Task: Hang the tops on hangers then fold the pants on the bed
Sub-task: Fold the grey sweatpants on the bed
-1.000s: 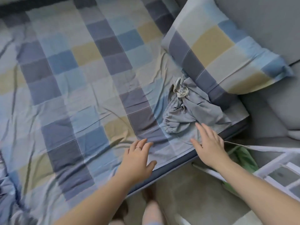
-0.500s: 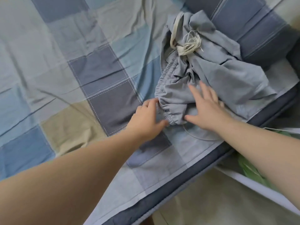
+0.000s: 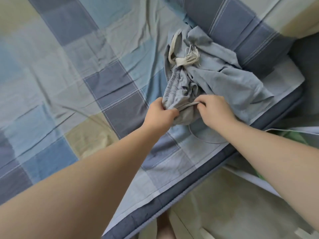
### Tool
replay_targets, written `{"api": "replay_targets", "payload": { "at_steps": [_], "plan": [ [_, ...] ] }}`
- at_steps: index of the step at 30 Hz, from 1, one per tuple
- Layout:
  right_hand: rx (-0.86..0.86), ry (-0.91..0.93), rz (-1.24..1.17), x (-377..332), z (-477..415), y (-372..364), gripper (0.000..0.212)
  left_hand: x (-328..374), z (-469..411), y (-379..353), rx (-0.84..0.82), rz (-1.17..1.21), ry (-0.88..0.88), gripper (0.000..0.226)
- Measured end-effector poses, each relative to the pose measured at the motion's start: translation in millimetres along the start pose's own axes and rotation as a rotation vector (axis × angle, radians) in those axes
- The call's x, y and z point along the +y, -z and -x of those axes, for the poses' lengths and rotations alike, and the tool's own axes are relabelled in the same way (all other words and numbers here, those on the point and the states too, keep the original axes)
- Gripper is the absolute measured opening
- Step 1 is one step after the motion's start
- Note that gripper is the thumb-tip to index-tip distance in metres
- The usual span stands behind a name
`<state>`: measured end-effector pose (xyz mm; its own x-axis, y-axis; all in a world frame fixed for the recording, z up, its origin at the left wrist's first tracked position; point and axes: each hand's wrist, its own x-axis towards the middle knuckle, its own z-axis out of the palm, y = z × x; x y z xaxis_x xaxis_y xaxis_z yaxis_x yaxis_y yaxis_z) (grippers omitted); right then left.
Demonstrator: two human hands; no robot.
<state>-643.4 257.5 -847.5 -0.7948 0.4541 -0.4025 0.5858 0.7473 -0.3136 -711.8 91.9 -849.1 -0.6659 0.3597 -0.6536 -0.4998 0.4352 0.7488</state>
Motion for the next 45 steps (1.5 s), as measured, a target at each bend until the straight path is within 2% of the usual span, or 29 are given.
{"api": "replay_targets", "payload": {
  "at_steps": [6, 10, 14, 16, 20, 22, 24, 27, 30, 32, 37, 41, 43, 45],
  "plan": [
    [0.096, 0.037, -0.316, -50.7, 74.7, 77.3, 0.031, 62.6, 110.8, 48.1, 0.052, 0.128, -0.090, 0.025],
    [0.069, 0.043, -0.434, -95.2, 144.6, 122.1, 0.029, 108.9, 202.0, 84.5, 0.071, 0.228, -0.127, 0.016],
    [0.001, 0.115, -0.517, -145.7, 221.3, 155.9, 0.018, 147.5, 288.6, 130.0, 0.100, 0.203, -0.151, 0.023],
    [-0.068, 0.153, -0.523, -171.1, 256.6, 165.7, 0.018, 158.5, 327.4, 153.2, 0.118, 0.096, -0.172, 0.015],
    [-0.370, 0.256, -0.557, -214.4, 310.7, 178.1, 0.021, 170.3, 398.3, 197.8, 0.105, -0.275, -0.214, 0.029],
    [-0.470, 0.314, -0.615, -233.1, 329.3, 184.0, 0.016, 173.5, 432.6, 220.5, 0.111, -0.470, -0.231, 0.026],
    [-0.446, 0.357, -0.667, -253.0, 341.9, 190.7, 0.013, 173.9, 462.4, 240.9, 0.130, -0.670, -0.249, 0.023],
    [-0.348, 0.402, -0.691, -286.5, 350.9, 196.4, 0.005, 165.4, 498.0, 265.0, 0.240, -0.896, -0.266, 0.033],
    [-0.366, 0.462, -0.666, -324.9, 354.6, 198.5, 0.008, 155.7, 538.1, 285.2, 0.485, -0.986, -0.360, 0.035],
    [-0.426, 0.513, -0.658, -351.7, 358.0, 197.5, 0.014, 150.8, 564.3, 298.1, 0.631, -0.952, -0.473, 0.033],
    [-0.475, 0.799, -0.466, -416.0, 376.7, 192.6, 0.057, 141.5, 617.8, 325.8, 0.678, -0.666, -0.616, 0.030],
    [-0.451, 1.043, -0.111, -466.7, 388.0, 189.0, 0.091, 136.1, 644.0, 344.2, 0.725, -0.489, -0.695, 0.033],
    [-0.430, 1.100, 0.060, -489.7, 389.8, 186.3, 0.093, 135.4, 649.2, 351.0, 0.750, -0.428, -0.713, 0.033],
    [-0.447, 1.130, 0.170, -508.5, 390.4, 182.5, 0.076, 134.8, 651.0, 356.0, 0.760, -0.416, -0.719, 0.032]
  ]
}}
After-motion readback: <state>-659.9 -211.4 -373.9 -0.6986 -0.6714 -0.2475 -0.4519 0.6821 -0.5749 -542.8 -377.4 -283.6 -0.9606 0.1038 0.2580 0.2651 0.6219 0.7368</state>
